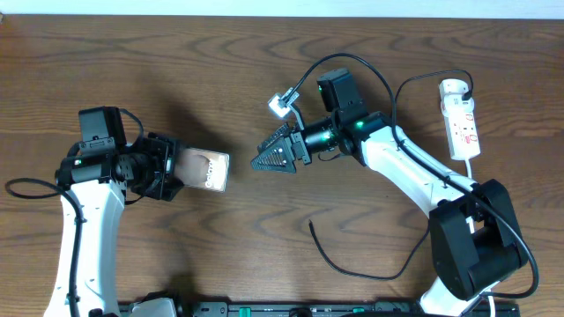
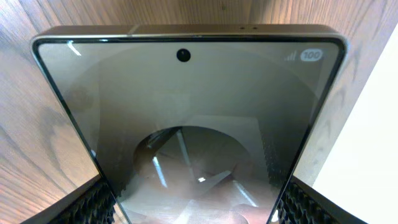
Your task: Plug charger to phone and switch on socket
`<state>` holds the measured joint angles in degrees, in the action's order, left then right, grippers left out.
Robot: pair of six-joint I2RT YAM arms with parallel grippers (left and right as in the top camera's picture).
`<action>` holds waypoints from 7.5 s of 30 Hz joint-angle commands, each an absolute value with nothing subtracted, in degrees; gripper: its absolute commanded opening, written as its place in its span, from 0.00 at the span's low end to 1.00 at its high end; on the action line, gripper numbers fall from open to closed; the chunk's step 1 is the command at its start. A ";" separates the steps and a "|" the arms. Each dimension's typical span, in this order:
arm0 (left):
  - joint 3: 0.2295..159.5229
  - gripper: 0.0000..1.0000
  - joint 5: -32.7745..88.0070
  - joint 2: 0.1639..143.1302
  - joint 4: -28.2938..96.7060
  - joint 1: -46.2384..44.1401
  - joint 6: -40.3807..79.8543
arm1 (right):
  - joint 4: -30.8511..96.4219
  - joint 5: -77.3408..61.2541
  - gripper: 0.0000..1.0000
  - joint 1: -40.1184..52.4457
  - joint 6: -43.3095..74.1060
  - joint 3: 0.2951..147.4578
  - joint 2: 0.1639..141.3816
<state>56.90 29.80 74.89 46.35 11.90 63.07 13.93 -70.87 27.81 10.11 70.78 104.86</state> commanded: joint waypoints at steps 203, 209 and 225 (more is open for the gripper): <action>57.89 0.90 30.24 69.97 10.13 6.57 82.85 | -35.53 -40.47 0.02 37.85 105.43 71.50 105.12; 57.87 0.90 27.88 69.97 9.89 6.57 82.85 | -39.05 -34.61 0.02 39.86 107.57 71.53 105.12; 57.87 0.90 30.22 70.08 4.54 6.42 74.08 | -41.15 -32.67 0.02 40.71 109.73 71.50 105.12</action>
<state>57.76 28.58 70.39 5.61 6.55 78.22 -40.10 -31.18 39.88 108.55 70.11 105.80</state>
